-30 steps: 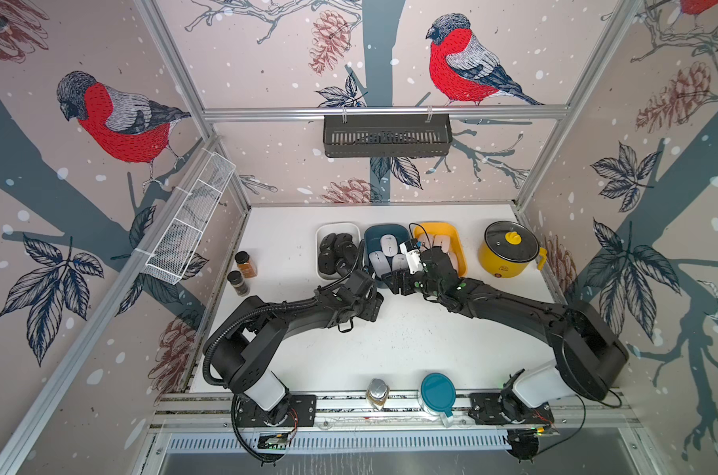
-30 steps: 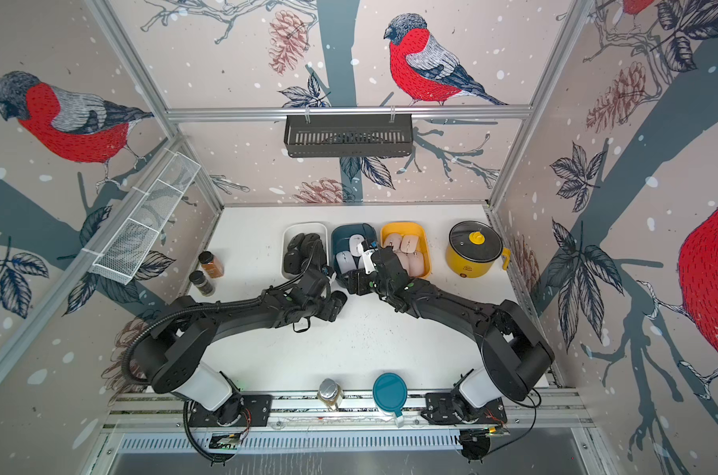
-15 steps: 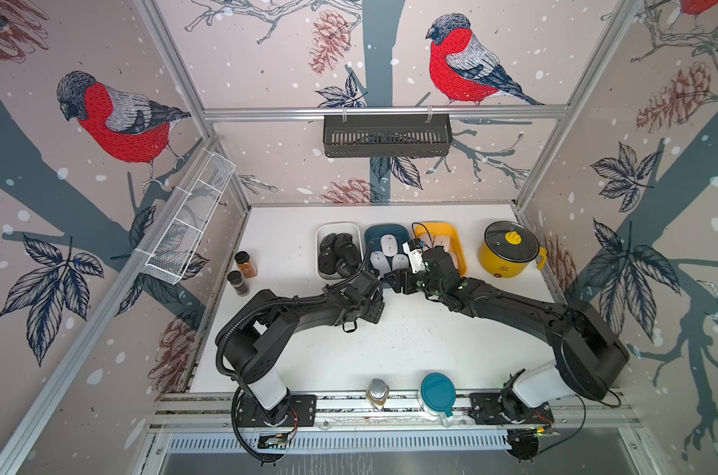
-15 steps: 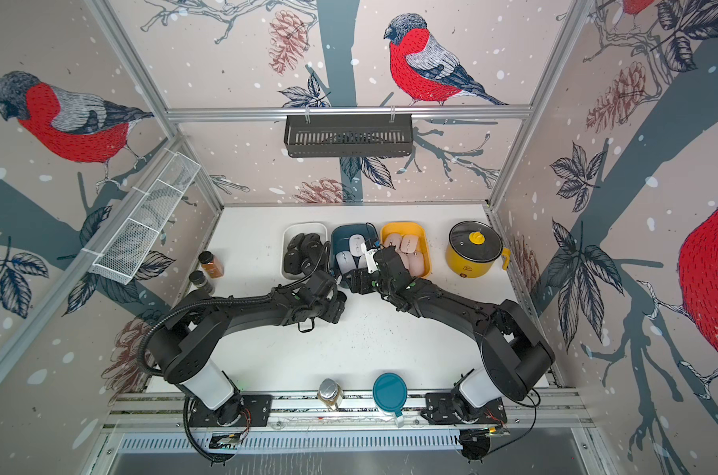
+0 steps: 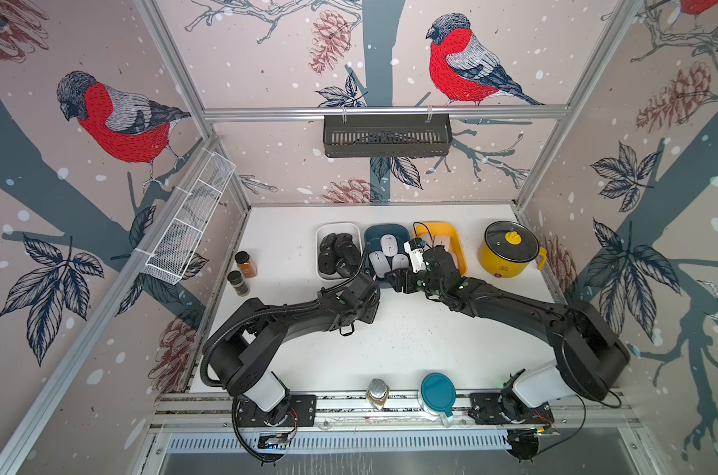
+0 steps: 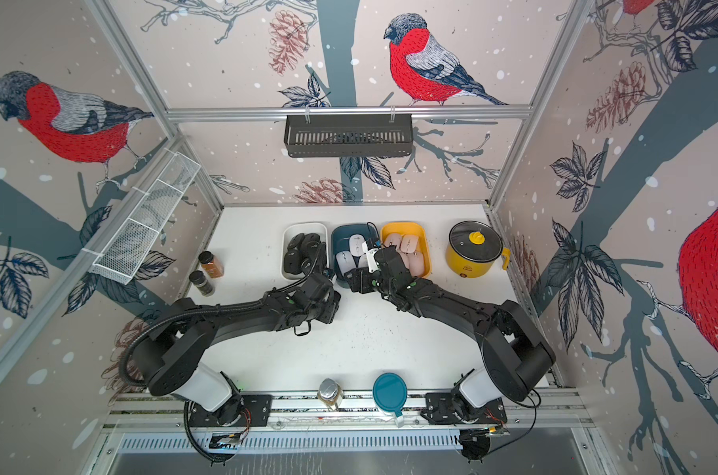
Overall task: Place the mice by color into the storage box
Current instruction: Pick up the mouse from the center of the board.
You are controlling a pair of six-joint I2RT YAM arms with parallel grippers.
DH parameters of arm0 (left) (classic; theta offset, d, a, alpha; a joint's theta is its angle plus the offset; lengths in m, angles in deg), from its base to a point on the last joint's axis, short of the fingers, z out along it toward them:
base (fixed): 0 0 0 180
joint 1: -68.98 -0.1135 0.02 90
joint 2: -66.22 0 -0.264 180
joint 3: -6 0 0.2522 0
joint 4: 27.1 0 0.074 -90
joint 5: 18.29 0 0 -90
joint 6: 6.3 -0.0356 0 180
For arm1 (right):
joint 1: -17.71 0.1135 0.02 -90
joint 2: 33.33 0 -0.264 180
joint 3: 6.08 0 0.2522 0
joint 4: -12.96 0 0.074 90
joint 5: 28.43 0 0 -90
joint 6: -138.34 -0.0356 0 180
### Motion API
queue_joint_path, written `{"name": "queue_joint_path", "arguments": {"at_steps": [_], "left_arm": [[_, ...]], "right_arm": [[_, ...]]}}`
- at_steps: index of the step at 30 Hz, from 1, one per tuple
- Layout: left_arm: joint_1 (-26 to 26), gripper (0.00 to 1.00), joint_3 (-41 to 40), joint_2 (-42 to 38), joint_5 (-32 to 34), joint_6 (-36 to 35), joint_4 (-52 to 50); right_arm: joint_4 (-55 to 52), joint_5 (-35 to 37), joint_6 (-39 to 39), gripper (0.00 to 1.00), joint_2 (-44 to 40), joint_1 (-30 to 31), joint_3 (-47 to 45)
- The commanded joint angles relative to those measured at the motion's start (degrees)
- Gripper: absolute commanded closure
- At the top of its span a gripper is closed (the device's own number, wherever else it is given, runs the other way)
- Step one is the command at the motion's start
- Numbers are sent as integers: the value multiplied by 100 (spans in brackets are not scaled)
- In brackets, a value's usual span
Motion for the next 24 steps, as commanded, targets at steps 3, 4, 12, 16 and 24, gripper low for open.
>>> {"name": "queue_joint_path", "arguments": {"at_steps": [3, 4, 12, 16, 24], "left_arm": [[-4, 46, -59, -646, 346, 428, -411], [-4, 46, -47, -761, 454, 473, -500], [-295, 48, 463, -1458, 1102, 546, -1060], [-728, 47, 762, -1588, 885, 417, -995], [-1337, 47, 1146, -1364, 786, 30, -545]], "right_arm": [[18, 68, -59, 24, -63, 4, 33], [22, 59, -57, 24, -68, 4, 42], [-2, 76, -61, 24, -133, 4, 84], [-37, 142, -44, 24, -216, 4, 56], [-114, 345, -36, 24, -309, -4, 24]]}}
